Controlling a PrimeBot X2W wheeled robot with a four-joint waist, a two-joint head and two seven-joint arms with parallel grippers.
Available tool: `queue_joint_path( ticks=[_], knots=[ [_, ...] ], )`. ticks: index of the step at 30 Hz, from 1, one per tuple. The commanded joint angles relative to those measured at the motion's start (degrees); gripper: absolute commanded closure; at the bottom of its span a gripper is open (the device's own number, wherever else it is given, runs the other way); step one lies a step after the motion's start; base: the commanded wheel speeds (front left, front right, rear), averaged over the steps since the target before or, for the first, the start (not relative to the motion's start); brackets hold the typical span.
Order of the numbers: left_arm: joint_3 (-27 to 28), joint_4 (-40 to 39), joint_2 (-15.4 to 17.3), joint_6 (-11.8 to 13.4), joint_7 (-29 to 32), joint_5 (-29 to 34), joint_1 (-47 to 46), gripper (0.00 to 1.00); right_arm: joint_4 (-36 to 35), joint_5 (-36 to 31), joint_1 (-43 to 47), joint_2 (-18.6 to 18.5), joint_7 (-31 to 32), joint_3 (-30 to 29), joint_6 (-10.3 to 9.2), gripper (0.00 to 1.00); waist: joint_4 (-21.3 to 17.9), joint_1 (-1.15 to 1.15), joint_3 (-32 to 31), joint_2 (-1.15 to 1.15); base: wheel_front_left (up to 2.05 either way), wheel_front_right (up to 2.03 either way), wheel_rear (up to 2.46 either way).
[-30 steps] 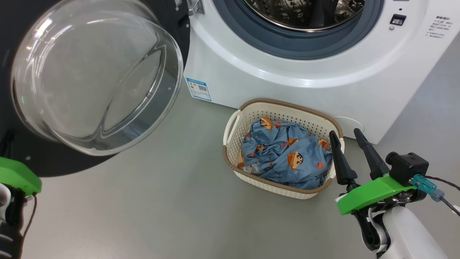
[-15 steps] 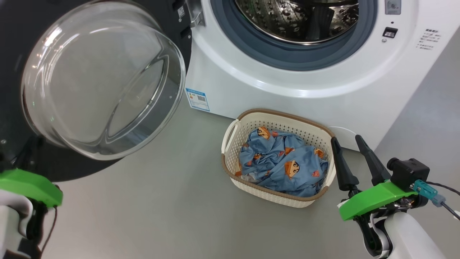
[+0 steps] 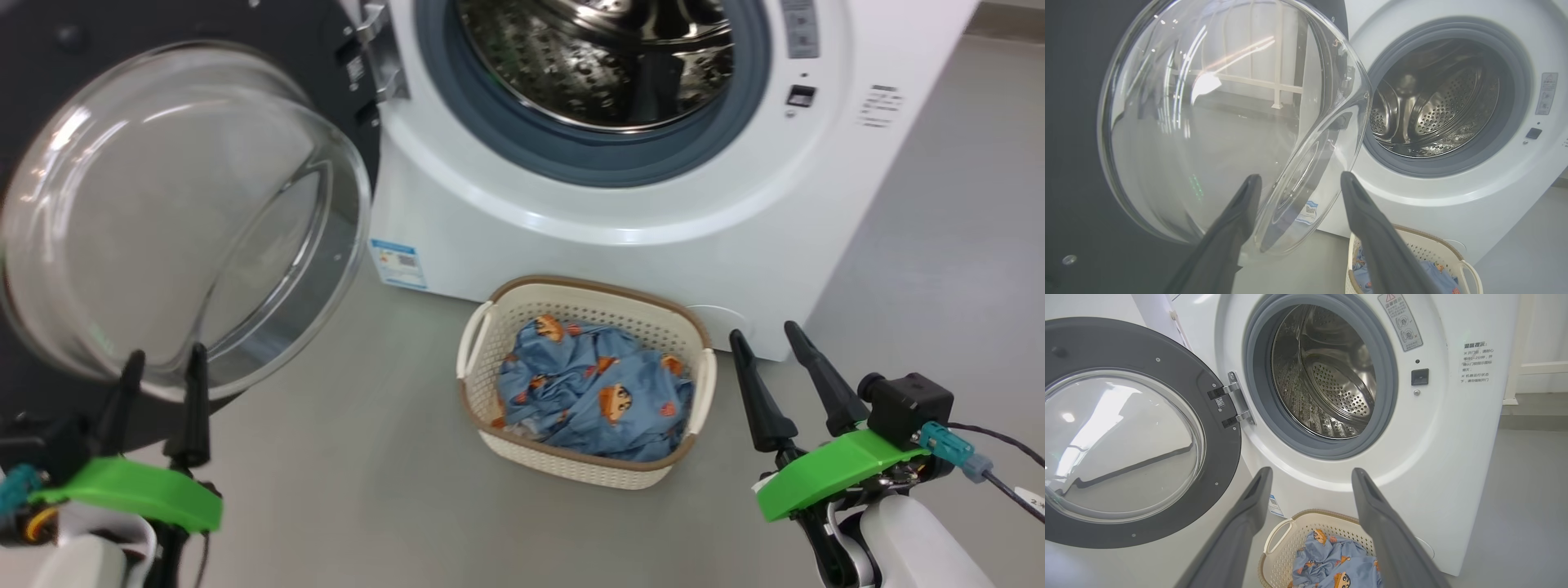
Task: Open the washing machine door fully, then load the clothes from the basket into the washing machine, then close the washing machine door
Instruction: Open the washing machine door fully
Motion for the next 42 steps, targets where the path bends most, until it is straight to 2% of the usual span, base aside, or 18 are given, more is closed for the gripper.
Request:
queue_joint_path(
  ticks=[1,10,24,32,42],
  knots=[
    [2.1,-2.9,1.7,0.7,-0.6,-0.7,0.3,0.0,-1.7,0.1,0.7,-0.2,-0.7,1.5,0.43,0.0,-2.3,0.0,-1.4,0.0,0.0,0.0,0.0],
    [1.1,-12.7,0.2,3.6,-0.1,-0.5,7.8,0.0,-2.7,0.4,1.6,-1.1,-0.7,2.7,0.43,0.0,-8.8,0.0,-3.5,0.0,0.0,0.0,0.0],
    [1.6,-19.4,-1.2,6.5,-0.1,-1.1,13.6,0.0,-4.2,0.3,2.0,-2.7,-0.7,2.4,0.43,0.0,-18.2,0.0,-4.1,0.0,0.0,0.0,0.0],
    [1.9,-21.3,-1.5,6.6,-0.3,-1.1,15.5,0.0,-4.9,0.1,2.1,-3.2,-0.7,1.9,0.43,0.0,-20.7,0.0,-4.0,0.0,0.0,0.0,0.0],
    [1.7,-21.2,-1.6,5.5,-0.5,0.1,15.8,0.0,-5.2,0.0,2.0,-3.7,-0.7,1.5,0.43,0.0,-21.2,0.0,-3.8,0.0,0.0,0.0,0.0]
  ],
)
